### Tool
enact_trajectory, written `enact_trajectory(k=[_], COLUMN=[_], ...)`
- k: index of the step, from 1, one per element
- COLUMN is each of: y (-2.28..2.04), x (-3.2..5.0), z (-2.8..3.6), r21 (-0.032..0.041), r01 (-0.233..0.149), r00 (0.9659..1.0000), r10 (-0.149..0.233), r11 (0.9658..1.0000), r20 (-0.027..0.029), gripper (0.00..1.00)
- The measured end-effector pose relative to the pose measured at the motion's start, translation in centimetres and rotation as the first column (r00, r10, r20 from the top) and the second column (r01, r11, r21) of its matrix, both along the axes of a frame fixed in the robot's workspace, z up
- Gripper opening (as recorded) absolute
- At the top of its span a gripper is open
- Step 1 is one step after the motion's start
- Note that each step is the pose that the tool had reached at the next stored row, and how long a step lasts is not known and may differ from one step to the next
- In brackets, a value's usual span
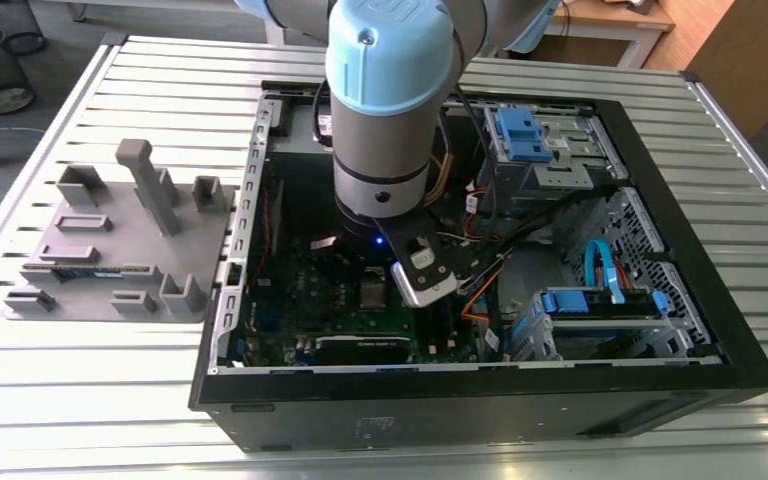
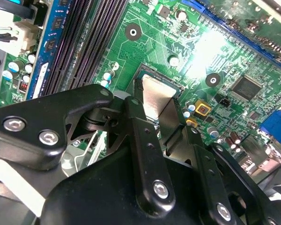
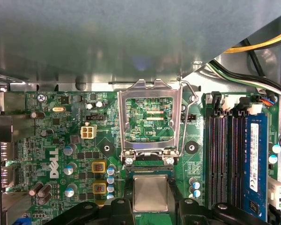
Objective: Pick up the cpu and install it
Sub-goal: 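Place the cpu into insertion slot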
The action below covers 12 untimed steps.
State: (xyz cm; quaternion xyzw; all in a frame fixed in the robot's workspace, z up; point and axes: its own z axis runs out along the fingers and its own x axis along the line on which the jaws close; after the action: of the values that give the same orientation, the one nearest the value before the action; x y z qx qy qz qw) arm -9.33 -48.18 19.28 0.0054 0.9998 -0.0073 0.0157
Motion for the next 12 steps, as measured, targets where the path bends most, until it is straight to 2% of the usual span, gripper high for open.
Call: enact_trajectory(k=[12], y=[0.01], x=[-0.09], z=[-0.14], r21=[0.0002], r01=[0.009], r00=[1.0], r10=[-0.009], r11=[1.0], r20=[0.0001], gripper=[0.38])
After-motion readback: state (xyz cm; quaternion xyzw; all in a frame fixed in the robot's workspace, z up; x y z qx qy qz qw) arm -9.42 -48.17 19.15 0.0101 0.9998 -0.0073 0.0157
